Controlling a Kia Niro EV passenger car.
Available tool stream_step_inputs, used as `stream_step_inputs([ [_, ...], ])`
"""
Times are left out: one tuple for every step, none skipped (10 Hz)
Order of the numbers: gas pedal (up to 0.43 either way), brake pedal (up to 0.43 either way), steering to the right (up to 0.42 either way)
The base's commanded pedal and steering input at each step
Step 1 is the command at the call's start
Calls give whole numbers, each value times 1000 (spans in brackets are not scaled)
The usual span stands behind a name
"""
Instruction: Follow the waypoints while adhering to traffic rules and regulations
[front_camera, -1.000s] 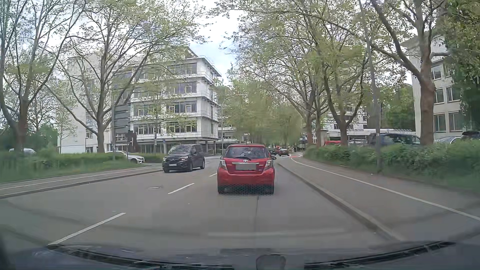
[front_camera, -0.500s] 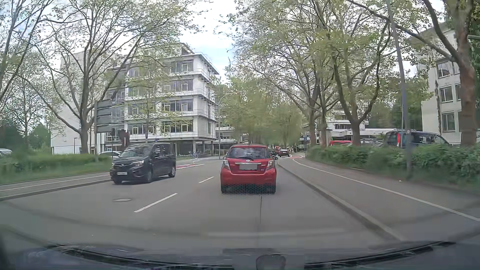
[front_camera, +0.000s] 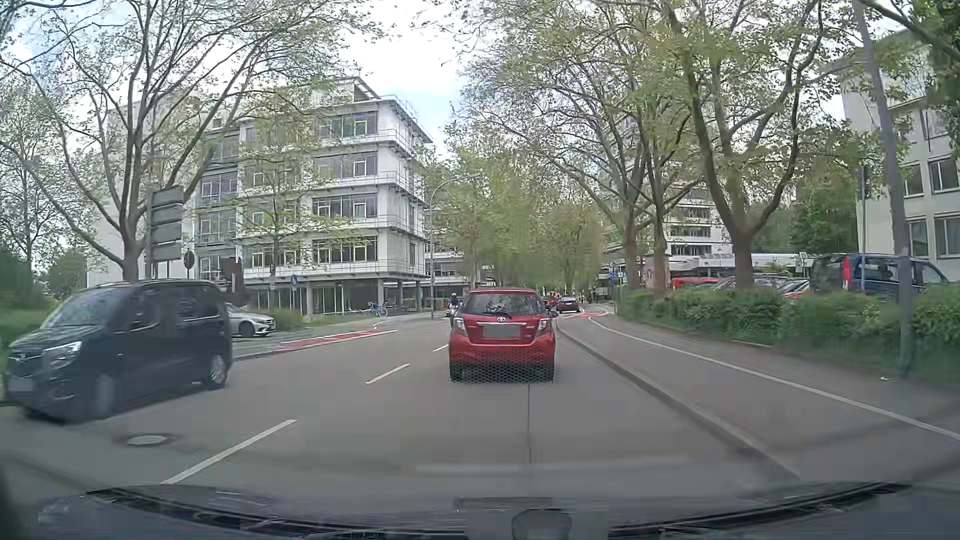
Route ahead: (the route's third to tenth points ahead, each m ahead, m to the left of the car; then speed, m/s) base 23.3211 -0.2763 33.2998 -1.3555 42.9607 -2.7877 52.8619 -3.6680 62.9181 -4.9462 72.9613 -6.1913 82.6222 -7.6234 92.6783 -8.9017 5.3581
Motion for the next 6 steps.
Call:
stream_step_inputs([
  [39,0,12],
  [0,0,12],
  [0,0,12],
  [0,0,12],
  [0,0,12],
  [59,0,12],
])
